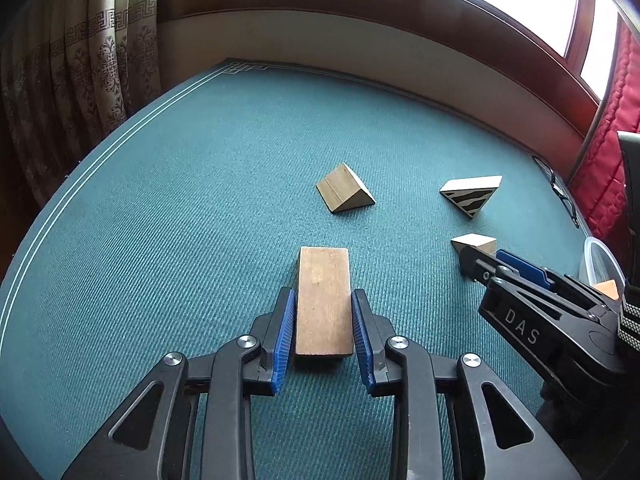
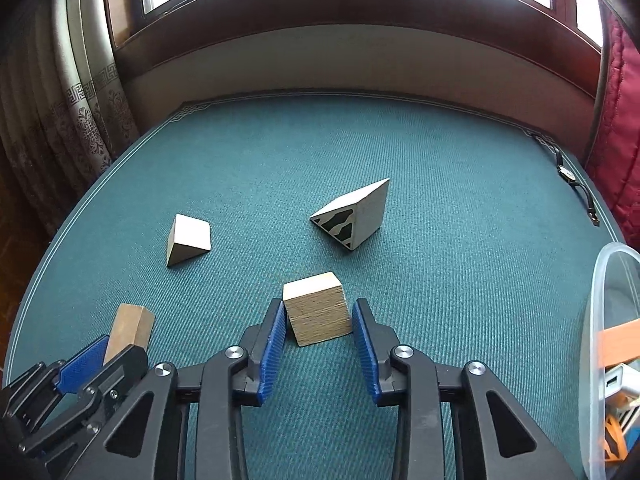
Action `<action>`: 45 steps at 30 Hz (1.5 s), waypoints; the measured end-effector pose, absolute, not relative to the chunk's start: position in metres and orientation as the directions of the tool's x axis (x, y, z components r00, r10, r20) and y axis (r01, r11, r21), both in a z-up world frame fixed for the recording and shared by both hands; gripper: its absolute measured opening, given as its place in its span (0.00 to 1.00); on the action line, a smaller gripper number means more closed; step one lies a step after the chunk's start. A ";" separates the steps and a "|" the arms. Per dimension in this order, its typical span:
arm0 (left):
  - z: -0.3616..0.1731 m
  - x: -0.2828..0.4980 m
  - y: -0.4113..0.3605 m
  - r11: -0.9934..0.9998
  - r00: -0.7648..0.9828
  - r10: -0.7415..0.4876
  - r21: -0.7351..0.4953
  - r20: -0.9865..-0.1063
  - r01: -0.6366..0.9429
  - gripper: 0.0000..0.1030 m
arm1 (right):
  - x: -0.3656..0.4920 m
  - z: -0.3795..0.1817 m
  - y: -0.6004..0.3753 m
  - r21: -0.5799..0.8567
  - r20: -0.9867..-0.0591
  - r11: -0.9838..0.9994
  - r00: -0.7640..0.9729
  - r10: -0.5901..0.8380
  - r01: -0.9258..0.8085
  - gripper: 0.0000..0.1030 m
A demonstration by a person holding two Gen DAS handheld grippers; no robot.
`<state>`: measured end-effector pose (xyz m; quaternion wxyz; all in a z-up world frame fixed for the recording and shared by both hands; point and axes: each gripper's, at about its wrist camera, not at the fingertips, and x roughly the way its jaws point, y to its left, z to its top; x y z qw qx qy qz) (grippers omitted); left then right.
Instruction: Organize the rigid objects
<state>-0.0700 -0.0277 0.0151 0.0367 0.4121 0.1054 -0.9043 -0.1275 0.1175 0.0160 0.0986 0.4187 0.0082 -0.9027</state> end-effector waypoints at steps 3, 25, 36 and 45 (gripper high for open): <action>0.016 -0.069 -0.026 -0.977 -0.660 0.035 -0.165 -0.750 0.136 0.28 | -0.118 0.017 0.126 0.093 -0.757 -0.980 -0.627 -0.184 0.174 0.35; 0.029 -0.060 -0.017 -0.973 -0.693 0.133 -0.226 -0.709 0.045 0.28 | -0.048 0.037 0.186 0.206 -0.698 -0.977 -0.691 -0.187 0.056 0.34; 0.030 -0.059 -0.015 -0.975 -0.695 0.129 -0.218 -0.707 0.041 0.28 | -0.045 0.032 0.197 0.269 -0.703 -0.962 -0.671 -0.235 0.056 0.40; 0.030 -0.060 -0.016 -0.975 -0.690 0.131 -0.219 -0.712 0.041 0.28 | -0.070 0.018 0.158 0.129 -0.719 -0.976 -0.661 -0.213 0.174 0.49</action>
